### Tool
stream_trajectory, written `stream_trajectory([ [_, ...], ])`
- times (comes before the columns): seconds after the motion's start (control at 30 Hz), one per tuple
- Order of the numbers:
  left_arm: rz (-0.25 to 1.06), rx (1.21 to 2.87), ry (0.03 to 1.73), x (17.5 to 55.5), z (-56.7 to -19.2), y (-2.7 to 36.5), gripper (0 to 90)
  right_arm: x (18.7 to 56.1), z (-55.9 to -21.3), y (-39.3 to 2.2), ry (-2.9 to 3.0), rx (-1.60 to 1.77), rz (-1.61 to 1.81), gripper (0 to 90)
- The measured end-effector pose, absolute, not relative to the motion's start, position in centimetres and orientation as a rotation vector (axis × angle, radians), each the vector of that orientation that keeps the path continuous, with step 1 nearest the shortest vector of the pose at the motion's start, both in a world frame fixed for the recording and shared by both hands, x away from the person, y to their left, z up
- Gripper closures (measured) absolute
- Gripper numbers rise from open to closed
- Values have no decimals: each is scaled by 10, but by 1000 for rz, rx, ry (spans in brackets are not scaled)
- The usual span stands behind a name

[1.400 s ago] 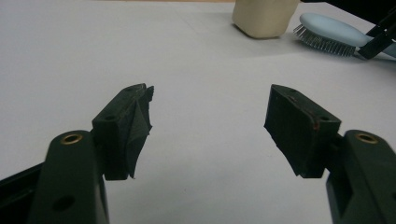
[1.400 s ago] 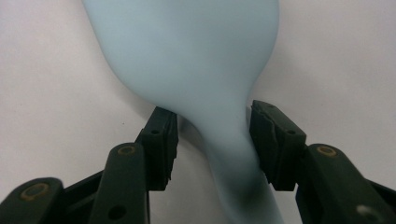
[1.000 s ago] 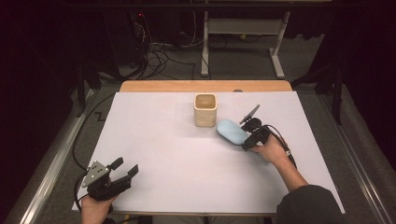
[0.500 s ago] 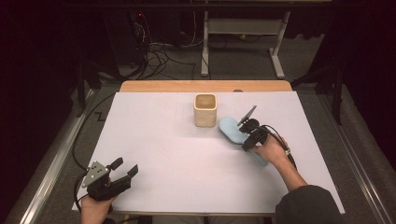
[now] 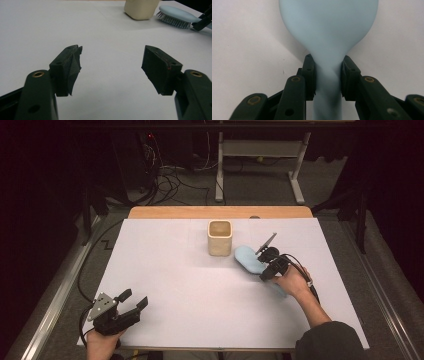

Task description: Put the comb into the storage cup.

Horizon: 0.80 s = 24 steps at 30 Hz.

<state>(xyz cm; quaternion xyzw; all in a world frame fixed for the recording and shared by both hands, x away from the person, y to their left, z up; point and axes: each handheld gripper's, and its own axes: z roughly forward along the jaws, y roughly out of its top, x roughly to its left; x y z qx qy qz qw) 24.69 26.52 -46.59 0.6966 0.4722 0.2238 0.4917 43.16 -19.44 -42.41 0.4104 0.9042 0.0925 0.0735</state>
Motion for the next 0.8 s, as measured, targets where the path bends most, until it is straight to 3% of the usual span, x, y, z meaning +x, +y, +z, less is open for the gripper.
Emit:
stream_trajectory([
  [0.8, 543, 1692, 1147, 247, -466, 265, 318, 400, -407, -211, 2684, 1208, 510, 708],
])
